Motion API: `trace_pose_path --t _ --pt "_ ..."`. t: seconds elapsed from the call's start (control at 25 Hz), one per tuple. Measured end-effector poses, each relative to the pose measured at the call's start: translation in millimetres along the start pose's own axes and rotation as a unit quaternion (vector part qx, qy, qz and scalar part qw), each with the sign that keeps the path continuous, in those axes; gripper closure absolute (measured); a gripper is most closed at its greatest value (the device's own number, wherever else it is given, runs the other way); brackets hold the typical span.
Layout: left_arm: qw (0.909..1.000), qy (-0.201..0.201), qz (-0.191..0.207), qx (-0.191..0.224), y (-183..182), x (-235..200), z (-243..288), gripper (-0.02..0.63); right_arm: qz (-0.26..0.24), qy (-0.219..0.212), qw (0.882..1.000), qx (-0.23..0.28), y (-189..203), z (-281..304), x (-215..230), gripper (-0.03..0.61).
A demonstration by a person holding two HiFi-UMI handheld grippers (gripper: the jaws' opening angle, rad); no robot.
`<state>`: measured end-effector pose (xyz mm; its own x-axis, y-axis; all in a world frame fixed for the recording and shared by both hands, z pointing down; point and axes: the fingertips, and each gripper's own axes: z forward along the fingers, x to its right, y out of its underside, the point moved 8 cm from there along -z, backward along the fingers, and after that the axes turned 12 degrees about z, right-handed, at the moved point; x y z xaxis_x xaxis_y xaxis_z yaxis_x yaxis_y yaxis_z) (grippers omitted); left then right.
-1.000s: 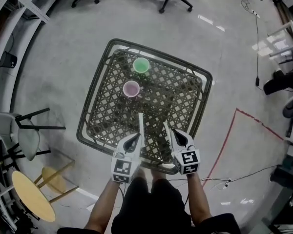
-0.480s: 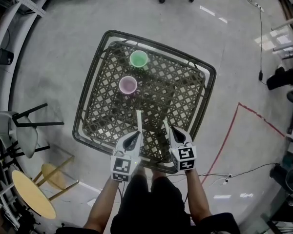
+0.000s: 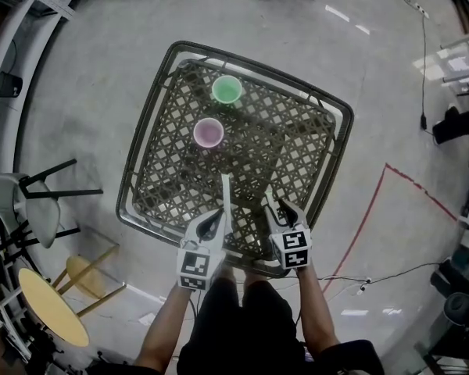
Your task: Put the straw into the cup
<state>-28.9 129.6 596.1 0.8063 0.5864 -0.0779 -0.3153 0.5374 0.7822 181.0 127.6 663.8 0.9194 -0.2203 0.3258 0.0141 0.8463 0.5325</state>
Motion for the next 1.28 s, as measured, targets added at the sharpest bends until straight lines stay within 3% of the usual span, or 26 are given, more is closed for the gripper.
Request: trace_pose_path --t 0.32,0.56,0.72,1.0,1.28 --pt "0.9999 -0.003 -0.013 -0.01 11 0 4 0.607 -0.019 0.008 0.999 -0.026 7 8 2 0.434" --pt "0.9998 -0.009 -0.015 -0.008 8 -2 4 0.607 -0.043 0.021 0.998 -0.039 7 10 3 0.508" --pt "0.9997 -0.016 -0.015 -0.003 2 -4 -1 0.607 -0.038 0.008 0.998 -0.041 5 9 1 0.522" --pt "0.9994 -0.029 -0.012 0.016 -19 -6 -19 0.607 -0.035 0.004 0.999 0.003 -18 -14 -11 0.523" --pt "0.9976 -0.044 0.004 0.053 -60 -4 -46 0.607 -0.03 -0.01 0.996 0.085 -66 -60 -29 0.523"
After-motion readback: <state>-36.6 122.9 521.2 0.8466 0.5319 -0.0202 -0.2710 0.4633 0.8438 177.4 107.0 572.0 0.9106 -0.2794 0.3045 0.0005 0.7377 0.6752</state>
